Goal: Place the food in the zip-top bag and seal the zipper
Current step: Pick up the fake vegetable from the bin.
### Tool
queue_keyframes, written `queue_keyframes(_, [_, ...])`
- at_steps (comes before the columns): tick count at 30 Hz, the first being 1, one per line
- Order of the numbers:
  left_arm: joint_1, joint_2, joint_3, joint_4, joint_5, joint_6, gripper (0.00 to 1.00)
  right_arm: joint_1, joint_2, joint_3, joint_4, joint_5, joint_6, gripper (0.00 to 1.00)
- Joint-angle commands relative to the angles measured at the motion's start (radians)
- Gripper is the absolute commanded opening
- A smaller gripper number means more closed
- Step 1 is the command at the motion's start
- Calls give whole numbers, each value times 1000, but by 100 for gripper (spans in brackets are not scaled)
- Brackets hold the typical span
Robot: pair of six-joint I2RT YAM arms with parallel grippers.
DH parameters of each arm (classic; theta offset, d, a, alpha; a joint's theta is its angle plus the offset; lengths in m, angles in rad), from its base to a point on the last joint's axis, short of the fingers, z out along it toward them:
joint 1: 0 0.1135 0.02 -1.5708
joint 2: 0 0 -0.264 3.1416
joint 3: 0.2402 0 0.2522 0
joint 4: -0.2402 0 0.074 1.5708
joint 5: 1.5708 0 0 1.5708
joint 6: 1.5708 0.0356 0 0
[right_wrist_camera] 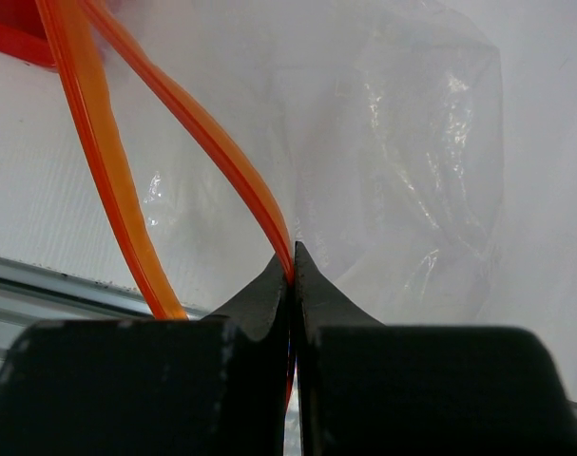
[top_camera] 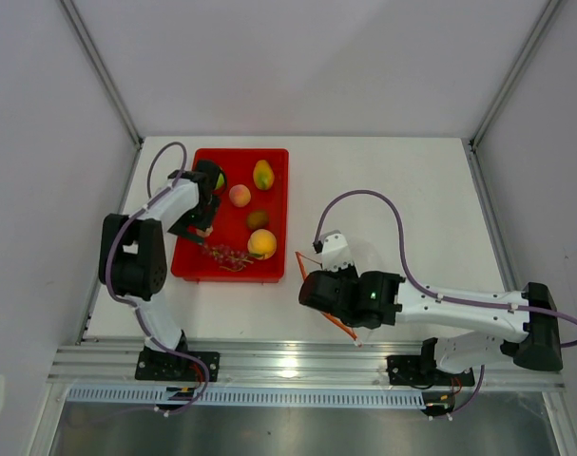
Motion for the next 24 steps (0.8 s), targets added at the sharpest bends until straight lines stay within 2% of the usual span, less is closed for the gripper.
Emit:
queue_keyframes(1, [22,38,63,-3,-8,-35,99,-5,-31,-12,24,0,-6,0])
queue_keyframes(12, [26,120,126,-27,-23,-76,100,-19,-71,-45,46,-25,-19,0])
queue_keyframes(16, [28,150,176,-105,-20,-104,99,-20,-87,-55,44,-22,-17,0])
queue_keyframes(24, [30,157,169,-114,-6,-138,100,-25,-110,-64,52,-28,-22,0])
